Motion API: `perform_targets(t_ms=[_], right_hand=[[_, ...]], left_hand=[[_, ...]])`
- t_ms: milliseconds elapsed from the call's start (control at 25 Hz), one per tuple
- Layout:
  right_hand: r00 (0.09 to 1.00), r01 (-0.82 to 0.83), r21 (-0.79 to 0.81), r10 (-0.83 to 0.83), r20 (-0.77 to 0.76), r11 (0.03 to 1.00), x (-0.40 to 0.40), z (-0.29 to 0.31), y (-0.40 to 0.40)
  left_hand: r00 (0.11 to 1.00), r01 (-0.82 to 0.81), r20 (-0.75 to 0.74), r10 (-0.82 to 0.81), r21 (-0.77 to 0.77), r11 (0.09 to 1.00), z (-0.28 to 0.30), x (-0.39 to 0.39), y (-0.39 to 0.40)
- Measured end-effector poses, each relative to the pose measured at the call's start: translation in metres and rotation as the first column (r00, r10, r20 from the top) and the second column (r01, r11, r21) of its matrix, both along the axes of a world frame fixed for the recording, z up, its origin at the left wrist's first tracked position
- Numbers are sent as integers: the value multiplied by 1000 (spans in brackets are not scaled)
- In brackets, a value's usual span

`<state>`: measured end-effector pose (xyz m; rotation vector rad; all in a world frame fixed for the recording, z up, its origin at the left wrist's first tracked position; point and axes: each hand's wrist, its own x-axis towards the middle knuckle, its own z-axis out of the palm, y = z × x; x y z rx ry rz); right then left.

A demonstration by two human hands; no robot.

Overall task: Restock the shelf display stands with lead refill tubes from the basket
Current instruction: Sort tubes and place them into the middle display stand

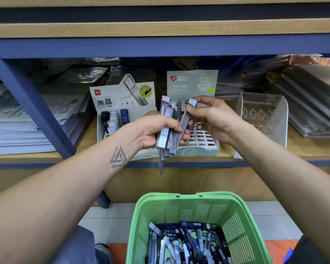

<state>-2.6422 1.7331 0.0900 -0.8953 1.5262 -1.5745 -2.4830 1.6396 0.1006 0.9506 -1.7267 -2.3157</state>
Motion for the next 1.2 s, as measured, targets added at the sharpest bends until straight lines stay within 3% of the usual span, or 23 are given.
perform_targets(t_ms=[120,280,400,480,560,680,1000,1200], right_hand=[[999,22,-27,-23,-43,999,0,3,-1],[999,-28,-46,30,37,999,-6,7,3],[995,-83,-38,85,51,996,-8,9,4],[998,-56,-32,56,-19,998,-3,9,1],[982,9,-38,-17,-189,999,3,10,-3],[875,73,-62,-94,-474,995,1,15,-9],[506,128,-231,-264,-821,964,14,17,-30],[494,131,-223,-259,-830,966,10,7,-39]], left_hand=[[1000,-5,7,5,6,1000,-2,-1,1],[1000,16,-21,-14,102,995,-1,3,-4],[1000,2,21,-3,75,997,-1,5,-8],[997,-14,74,16,-15,1000,-2,5,-9],[992,-63,101,72,-90,994,-4,3,-12],[981,-145,110,158,-117,982,-6,3,-18],[902,-389,108,418,-216,895,-17,-1,-37],[890,-398,111,442,-284,873,-23,-9,-34]])
